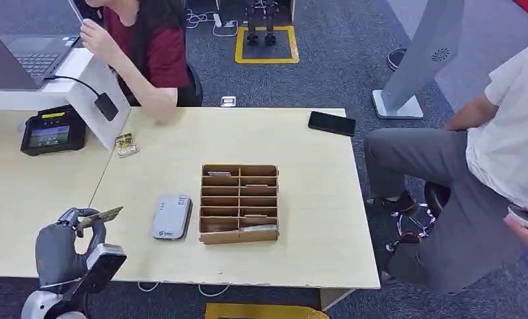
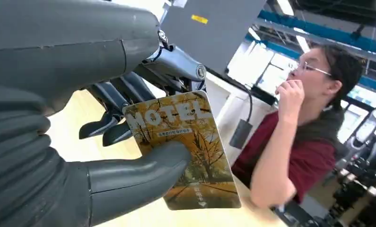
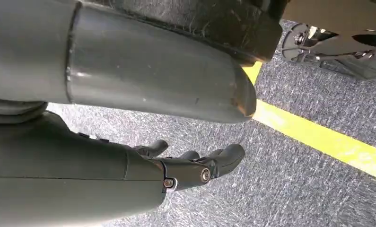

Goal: Pass the card to the sensor for recognition and then transmit it.

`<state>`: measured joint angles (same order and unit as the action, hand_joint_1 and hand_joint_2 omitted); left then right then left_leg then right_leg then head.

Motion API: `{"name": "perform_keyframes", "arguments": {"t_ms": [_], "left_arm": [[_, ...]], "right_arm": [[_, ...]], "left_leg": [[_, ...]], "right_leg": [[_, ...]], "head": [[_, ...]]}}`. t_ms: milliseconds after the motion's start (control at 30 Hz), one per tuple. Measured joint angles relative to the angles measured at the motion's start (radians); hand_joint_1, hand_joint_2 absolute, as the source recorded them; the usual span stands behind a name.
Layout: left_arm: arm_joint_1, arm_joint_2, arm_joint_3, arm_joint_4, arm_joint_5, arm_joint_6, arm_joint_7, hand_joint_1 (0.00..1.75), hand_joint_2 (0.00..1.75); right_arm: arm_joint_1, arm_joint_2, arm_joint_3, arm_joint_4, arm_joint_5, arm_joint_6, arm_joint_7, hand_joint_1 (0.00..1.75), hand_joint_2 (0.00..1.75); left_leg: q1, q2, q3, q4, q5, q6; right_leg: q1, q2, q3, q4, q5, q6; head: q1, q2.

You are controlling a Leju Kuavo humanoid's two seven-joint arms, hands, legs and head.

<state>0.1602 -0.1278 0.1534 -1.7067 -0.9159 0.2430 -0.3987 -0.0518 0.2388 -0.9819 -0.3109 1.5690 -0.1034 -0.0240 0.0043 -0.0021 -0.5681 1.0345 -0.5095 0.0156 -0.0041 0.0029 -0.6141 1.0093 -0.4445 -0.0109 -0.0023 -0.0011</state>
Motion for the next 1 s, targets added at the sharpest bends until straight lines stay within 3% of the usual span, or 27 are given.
{"name": "perform_keyframes", "arguments": {"t_ms": [33,200,300,600,833,1000], "left_arm": [[0.0,-0.003,0.0,-0.005,0.018,-0.016,0.0,1.75,1.75],[0.003,-0.021,0.0,-0.018,0.251,-0.274,0.044,1.75,1.75],[0.007,-0.042,0.0,-0.02,0.335,-0.331,0.1,1.75,1.75],[-0.028,-0.084,-0.013,-0.022,0.401,-0.381,0.206,1.75,1.75],[-0.083,-0.13,-0.101,0.031,0.338,-0.323,0.269,1.75,1.75],[-0.129,-0.152,-0.108,0.092,0.338,-0.299,0.295,1.75,1.75]], "right_arm": [[0.0,0.0,0.0,0.0,0.0,0.0,0.0,0.0,0.0],[0.0,0.0,0.0,0.0,0.0,0.005,0.0,0.0,0.0],[0.0,-0.002,0.0,0.0,0.0,0.01,0.002,0.0,0.0],[-0.001,-0.005,0.017,-0.001,0.0,0.012,0.013,0.0,0.0],[-0.001,-0.007,0.053,-0.001,0.0,0.008,0.021,0.0,0.0],[-0.004,-0.01,0.087,-0.001,0.001,0.01,0.024,0.0,0.0]], "left_leg": [[0.0,0.0,0.0,0.0,0.0,0.0],[0.0,0.0,0.0,0.0,0.0,0.0],[0.0,0.0,0.0,0.0,0.0,0.0],[0.0,0.0,0.0,0.0,0.0,0.0],[0.0,0.0,0.0,0.001,0.0,0.0],[0.0,0.001,0.001,0.001,0.0,0.0]], "right_leg": [[0.0,0.0,0.0,0.0,0.0,0.0],[0.0,0.0,0.0,0.0,0.0,0.0],[0.0,0.0,0.0,0.0,0.0,0.0],[0.0,0.0,0.0,0.0,0.0,0.0],[0.0,0.0,0.0,0.0,0.001,0.001],[0.0,0.001,0.0,0.0,0.001,0.0]], "head": [[0.0,0.0],[0.0,0.0],[0.0,0.0],[0.0,0.0],[0.0,0.0],[0.0,0.0]]}}
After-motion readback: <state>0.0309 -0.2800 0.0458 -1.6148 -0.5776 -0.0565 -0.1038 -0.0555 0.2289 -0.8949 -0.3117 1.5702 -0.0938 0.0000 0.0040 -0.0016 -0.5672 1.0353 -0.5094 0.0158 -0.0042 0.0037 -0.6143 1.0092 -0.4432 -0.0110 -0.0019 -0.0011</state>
